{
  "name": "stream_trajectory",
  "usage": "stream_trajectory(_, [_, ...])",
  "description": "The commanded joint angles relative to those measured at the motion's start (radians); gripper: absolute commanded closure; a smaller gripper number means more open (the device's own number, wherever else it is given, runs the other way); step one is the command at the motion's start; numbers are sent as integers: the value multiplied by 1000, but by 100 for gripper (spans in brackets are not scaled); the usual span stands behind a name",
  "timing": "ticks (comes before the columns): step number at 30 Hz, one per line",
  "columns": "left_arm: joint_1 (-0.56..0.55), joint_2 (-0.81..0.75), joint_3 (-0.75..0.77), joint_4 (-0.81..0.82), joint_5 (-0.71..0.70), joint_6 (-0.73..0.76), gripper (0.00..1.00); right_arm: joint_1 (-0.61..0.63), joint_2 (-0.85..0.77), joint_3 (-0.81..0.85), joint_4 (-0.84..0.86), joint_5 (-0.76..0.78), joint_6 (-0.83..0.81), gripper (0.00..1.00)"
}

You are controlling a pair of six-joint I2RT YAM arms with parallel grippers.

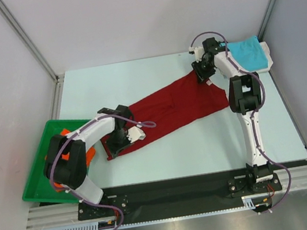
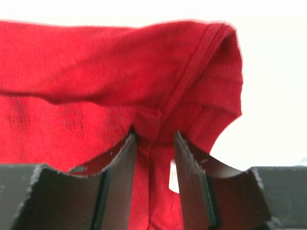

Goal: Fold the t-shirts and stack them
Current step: Fold the tshirt

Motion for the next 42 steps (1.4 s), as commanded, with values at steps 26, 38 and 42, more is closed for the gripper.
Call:
stream_trajectory(26, [-449,43,66,-93,183,-200,99,104,309,430,324,-74,79,46])
stream_trajectory(38, [-600,87,209,-92,183,-249,57,59,38,363,335,-24,91,46])
stream_trajectory(42, [-601,30,184,-92,162,-245,37,44,-118,246,287,-47,105,45])
